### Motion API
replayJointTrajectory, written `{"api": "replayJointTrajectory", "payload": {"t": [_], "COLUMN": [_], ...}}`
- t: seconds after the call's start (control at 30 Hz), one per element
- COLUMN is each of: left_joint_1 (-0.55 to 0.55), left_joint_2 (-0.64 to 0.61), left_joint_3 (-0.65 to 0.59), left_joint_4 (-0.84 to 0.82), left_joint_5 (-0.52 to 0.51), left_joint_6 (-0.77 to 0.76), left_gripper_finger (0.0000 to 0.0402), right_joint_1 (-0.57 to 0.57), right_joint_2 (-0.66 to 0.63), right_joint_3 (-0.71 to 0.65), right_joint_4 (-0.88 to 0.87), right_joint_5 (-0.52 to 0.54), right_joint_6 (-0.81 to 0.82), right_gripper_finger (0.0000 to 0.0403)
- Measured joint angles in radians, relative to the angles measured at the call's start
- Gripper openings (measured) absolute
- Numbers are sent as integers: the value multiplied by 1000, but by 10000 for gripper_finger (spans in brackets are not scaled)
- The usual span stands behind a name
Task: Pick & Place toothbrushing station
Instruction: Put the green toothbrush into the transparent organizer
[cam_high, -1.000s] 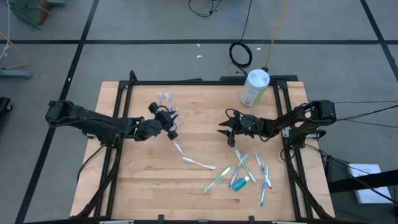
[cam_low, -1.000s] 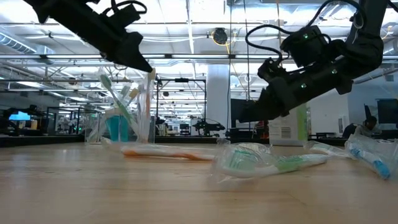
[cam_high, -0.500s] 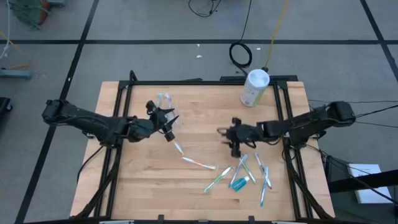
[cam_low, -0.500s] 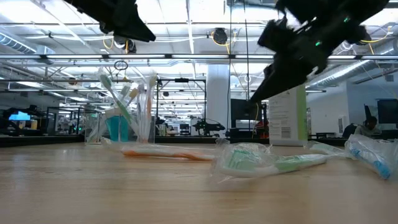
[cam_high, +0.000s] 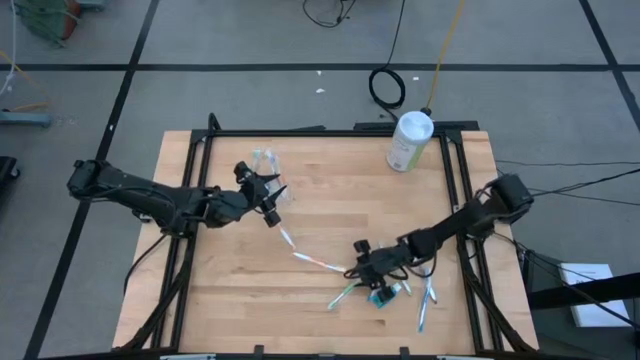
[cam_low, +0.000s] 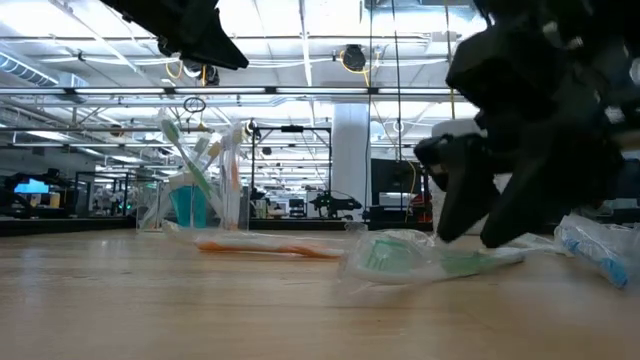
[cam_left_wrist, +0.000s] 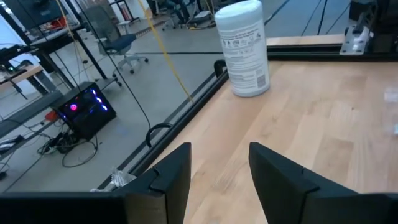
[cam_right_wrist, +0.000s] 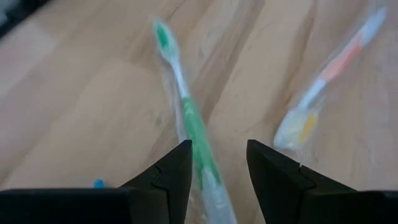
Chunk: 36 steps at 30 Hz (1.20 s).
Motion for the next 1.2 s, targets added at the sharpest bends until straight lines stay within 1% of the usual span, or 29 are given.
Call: {"api": "replayJointTrajectory", "payload": {"t": [0.17, 0.3, 0.37, 0.47, 0.57, 0.6, 0.7, 0.77, 0.83, 0.93, 0.97, 1.07, 1.13, 1.2], "left_joint_1": [0, 0, 0, -1, -1, -1, -1, -1, -1, -1, -1, -1, -1, 0], "left_joint_2": [0, 0, 0, 0, 0, 0, 0, 0, 0, 0, 0, 0, 0, 1], "left_joint_3": [0, 0, 0, 0, 0, 0, 0, -1, -1, -1, -1, -1, -1, -1], "left_joint_4": [-3, -2, -3, -3, -2, -2, -1, 4, 21, 45, 49, 45, 53, 84], "left_joint_5": [10, 27, 29, 33, 89, 113, 169, 184, 184, 188, 198, 266, 329, 398], "left_joint_6": [-2, -3, -10, -30, -38, -38, -38, -32, -24, 12, 35, 108, 157, 208], "left_gripper_finger": [168, 168, 168, 168, 168, 168, 168, 168, 168, 168, 168, 168, 168, 168], "right_joint_1": [-10, -16, -23, -38, -56, -60, -63, -63, -67, -87, -101, -154, -205, -263], "right_joint_2": [46, 79, 92, 98, 100, 95, 73, 29, -30, -109, -130, -195, -225, -229], "right_joint_3": [1, 3, 3, 3, 3, 2, 5, 25, 54, 76, 75, 79, 79, 80], "right_joint_4": [20, 37, 35, 39, 74, 94, 148, 175, 191, 215, 256, 406, 502, 558], "right_joint_5": [-50, -45, -42, -44, -58, -57, -51, -49, -58, -73, -72, -70, -75, -78], "right_joint_6": [54, -23, -53, -73, -68, -66, -68, -83, -136, -243, -272, -314, -288, -232], "right_gripper_finger": [143, 130, 113, 73, 24, 17, 23, 32, 32, 16, 15, 15, 20, 21]}}
